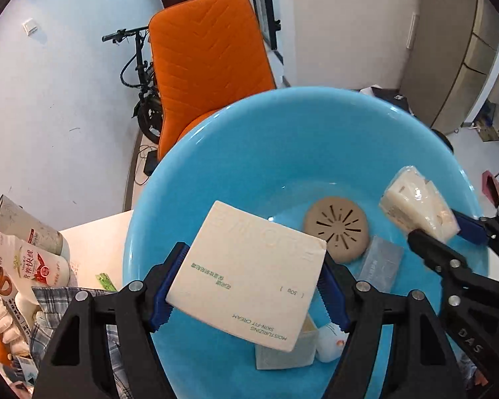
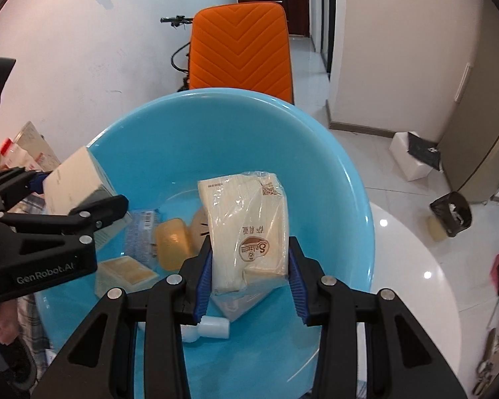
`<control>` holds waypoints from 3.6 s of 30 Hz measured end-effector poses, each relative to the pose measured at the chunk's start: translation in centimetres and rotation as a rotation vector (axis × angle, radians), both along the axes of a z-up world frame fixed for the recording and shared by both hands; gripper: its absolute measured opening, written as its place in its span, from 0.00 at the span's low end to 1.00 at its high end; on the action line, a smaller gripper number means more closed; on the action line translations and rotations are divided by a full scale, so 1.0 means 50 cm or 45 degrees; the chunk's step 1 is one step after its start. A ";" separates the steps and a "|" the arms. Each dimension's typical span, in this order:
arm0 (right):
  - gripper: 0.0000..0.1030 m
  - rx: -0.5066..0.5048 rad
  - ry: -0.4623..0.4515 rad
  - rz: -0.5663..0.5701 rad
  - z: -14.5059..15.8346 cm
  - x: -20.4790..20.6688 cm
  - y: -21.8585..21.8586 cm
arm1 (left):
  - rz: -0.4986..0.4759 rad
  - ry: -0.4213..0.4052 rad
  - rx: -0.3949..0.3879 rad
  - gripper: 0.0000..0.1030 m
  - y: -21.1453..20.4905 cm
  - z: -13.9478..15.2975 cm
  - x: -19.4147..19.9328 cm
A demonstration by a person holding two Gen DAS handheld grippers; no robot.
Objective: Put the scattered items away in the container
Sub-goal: 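Carry the cream box and the white packet over the blue basin with both tools, then lower both items into the basin and open both tools, then lift both open tools out of the basin back over the shirt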
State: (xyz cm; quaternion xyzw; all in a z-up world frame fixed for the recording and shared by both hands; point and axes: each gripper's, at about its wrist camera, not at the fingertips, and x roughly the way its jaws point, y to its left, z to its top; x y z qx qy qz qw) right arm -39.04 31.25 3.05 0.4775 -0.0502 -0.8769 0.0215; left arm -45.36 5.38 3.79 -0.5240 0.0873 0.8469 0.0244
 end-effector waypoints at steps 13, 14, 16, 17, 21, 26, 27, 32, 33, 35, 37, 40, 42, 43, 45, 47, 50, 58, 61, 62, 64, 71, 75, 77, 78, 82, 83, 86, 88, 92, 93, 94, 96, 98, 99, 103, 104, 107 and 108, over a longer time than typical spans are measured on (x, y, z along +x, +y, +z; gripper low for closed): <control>0.38 0.018 -0.019 -0.009 -0.007 -0.013 0.006 | -0.028 -0.020 0.017 0.73 0.004 -0.019 0.001; 0.38 0.026 -0.021 -0.007 -0.007 -0.014 0.005 | -0.028 -0.019 0.020 0.73 0.003 -0.018 0.001; 0.38 0.034 -0.022 -0.004 -0.007 -0.014 0.003 | -0.031 -0.016 0.016 0.73 0.005 -0.016 0.002; 0.38 0.033 -0.020 -0.005 -0.007 -0.013 0.004 | -0.034 -0.015 0.011 0.73 0.006 -0.015 0.002; 0.38 0.029 -0.017 -0.003 -0.007 -0.010 0.007 | -0.041 -0.013 0.014 0.73 0.005 -0.016 0.003; 0.38 0.038 -0.016 -0.003 -0.007 -0.009 0.007 | -0.036 -0.025 0.033 0.73 0.002 -0.020 -0.002; 0.38 0.036 -0.017 -0.004 -0.007 -0.009 0.007 | -0.040 -0.028 0.036 0.73 0.002 -0.022 -0.003; 0.38 0.041 -0.016 0.002 -0.006 -0.010 0.004 | -0.054 -0.023 0.054 0.74 0.000 -0.022 -0.004; 0.38 0.043 -0.016 0.002 -0.006 -0.010 0.003 | -0.055 -0.022 0.047 0.74 0.001 -0.023 -0.005; 0.38 0.040 -0.017 0.002 -0.007 -0.010 0.003 | -0.045 -0.009 0.020 0.77 0.001 -0.022 -0.007; 0.38 0.040 -0.017 0.004 -0.007 -0.011 0.002 | -0.038 0.010 0.028 0.84 -0.003 -0.018 -0.008; 0.39 0.044 -0.015 0.007 -0.006 -0.010 0.001 | -0.024 0.042 0.081 0.85 -0.014 -0.005 -0.006; 0.39 0.044 -0.015 0.007 -0.006 -0.009 0.001 | -0.011 0.049 0.094 0.85 -0.020 0.002 -0.006; 0.39 0.045 -0.015 0.006 -0.006 -0.009 0.001 | -0.002 0.051 0.090 0.85 -0.023 0.006 -0.006; 0.39 0.047 -0.012 0.006 -0.004 -0.008 -0.001 | 0.005 0.063 0.085 0.85 -0.026 0.013 -0.006; 0.41 0.042 -0.006 0.011 -0.002 -0.007 -0.004 | 0.020 0.084 0.084 0.85 -0.033 0.021 -0.004; 0.55 0.059 0.049 0.006 0.009 -0.001 -0.010 | 0.035 0.078 0.081 0.85 -0.041 0.023 -0.004; 0.76 0.070 0.120 0.019 0.042 0.007 -0.028 | 0.066 0.104 0.098 0.85 -0.060 0.034 0.006; 0.76 0.101 0.128 0.024 0.046 0.008 -0.034 | 0.059 0.099 0.094 0.85 -0.057 0.035 0.007; 0.76 0.103 0.125 0.026 0.046 0.008 -0.035 | 0.058 0.095 0.086 0.85 -0.055 0.034 0.007; 0.76 0.103 0.114 0.027 0.045 0.005 -0.033 | 0.058 0.094 0.075 0.85 -0.054 0.032 0.007; 0.77 0.123 0.087 0.030 0.032 0.001 -0.029 | 0.057 0.073 0.075 0.85 -0.055 0.022 0.006; 0.76 0.122 0.076 0.028 0.026 -0.002 -0.025 | 0.053 0.064 0.077 0.85 -0.054 0.018 0.009; 0.77 0.123 0.075 0.029 0.024 -0.002 -0.026 | 0.029 0.064 0.065 0.85 -0.044 0.018 0.012; 0.76 0.124 0.074 0.028 0.024 -0.002 -0.026 | 0.023 0.069 0.053 0.85 -0.041 0.018 0.013; 0.76 0.123 0.063 0.026 0.019 -0.003 -0.026 | 0.003 0.067 0.041 0.85 -0.027 0.018 0.013; 0.76 0.127 0.060 0.027 0.019 -0.003 -0.026 | 0.001 0.066 0.042 0.85 -0.026 0.018 0.013; 0.76 0.135 0.060 0.029 0.022 0.003 -0.027 | -0.009 0.063 0.046 0.85 -0.023 0.021 0.017; 0.76 0.134 0.063 0.023 0.023 0.005 -0.027 | -0.012 0.067 0.035 0.85 -0.022 0.026 0.022; 0.77 0.121 0.063 0.024 0.030 0.017 -0.028 | -0.017 0.084 0.042 0.85 -0.022 0.046 0.040; 0.77 0.116 0.066 0.025 0.032 0.022 -0.028 | -0.021 0.089 0.045 0.85 -0.022 0.053 0.048; 0.77 0.110 0.070 0.026 0.036 0.028 -0.028 | -0.028 0.093 0.047 0.85 -0.021 0.060 0.056; 0.76 0.102 0.075 0.035 0.044 0.038 -0.032 | -0.047 0.102 0.034 0.85 -0.016 0.073 0.074; 0.76 0.112 0.081 0.046 0.055 0.051 -0.035 | -0.078 0.113 0.009 0.85 -0.012 0.089 0.099; 0.76 0.123 0.087 0.049 0.061 0.060 -0.038 | -0.086 0.121 0.004 0.85 -0.013 0.095 0.110; 0.76 0.140 0.109 0.066 0.088 0.099 -0.045 | -0.060 0.164 -0.096 0.85 -0.020 0.122 0.166; 0.76 0.140 0.114 0.072 0.095 0.111 -0.046 | -0.068 0.173 -0.117 0.85 -0.021 0.128 0.184; 0.77 0.144 0.130 0.089 0.116 0.149 -0.050 | -0.085 0.169 -0.066 0.85 -0.031 0.143 0.230; 0.77 0.140 0.134 0.095 0.121 0.162 -0.052 | -0.080 0.164 -0.041 0.85 -0.035 0.148 0.248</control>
